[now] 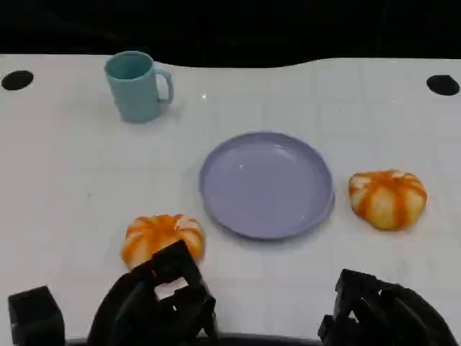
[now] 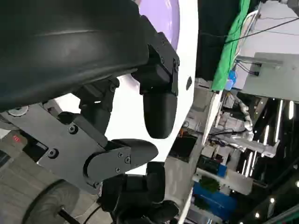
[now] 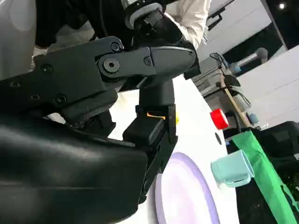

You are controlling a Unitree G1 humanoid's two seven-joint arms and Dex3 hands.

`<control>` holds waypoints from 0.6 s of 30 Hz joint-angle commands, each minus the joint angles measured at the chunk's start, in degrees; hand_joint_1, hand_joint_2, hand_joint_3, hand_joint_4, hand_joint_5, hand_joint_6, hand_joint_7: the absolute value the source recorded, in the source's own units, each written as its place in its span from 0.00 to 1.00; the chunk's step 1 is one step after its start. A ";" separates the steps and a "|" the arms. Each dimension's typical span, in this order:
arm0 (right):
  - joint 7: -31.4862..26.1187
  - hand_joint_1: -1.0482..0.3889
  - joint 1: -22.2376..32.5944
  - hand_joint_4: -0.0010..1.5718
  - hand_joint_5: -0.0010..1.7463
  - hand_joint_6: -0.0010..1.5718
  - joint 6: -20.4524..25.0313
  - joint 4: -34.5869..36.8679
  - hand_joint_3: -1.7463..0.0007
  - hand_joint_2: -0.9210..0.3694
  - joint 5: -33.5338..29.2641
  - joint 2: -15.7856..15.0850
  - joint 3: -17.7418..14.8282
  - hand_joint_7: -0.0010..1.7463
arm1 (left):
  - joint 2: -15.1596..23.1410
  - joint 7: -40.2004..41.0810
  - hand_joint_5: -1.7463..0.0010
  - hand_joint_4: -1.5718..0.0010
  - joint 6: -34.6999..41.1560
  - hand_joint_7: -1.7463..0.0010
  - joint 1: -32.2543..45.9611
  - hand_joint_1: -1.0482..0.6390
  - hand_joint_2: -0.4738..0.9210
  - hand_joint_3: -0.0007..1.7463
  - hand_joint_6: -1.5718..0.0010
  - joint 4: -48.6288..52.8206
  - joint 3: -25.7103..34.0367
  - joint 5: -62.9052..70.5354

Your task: Grasp the bread from the table and place it into the plate.

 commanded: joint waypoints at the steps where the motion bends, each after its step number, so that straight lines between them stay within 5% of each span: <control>1: -0.42 0.24 0.12 0.55 0.91 0.49 -0.25 -0.45 0.86 0.00 0.33 -0.30 -0.34 0.78 | 0.69 0.05 0.00 0.54 -0.19 0.00 -0.22 0.42 0.65 0.51 0.67 0.23 0.68 0.47; 18: 0.50 0.25 -0.22 0.54 0.92 0.49 -1.06 0.47 0.86 0.00 0.38 -0.23 -0.31 0.77 | 0.56 0.23 0.00 0.54 -1.01 0.00 -0.08 0.43 0.66 0.50 0.67 0.32 0.72 0.96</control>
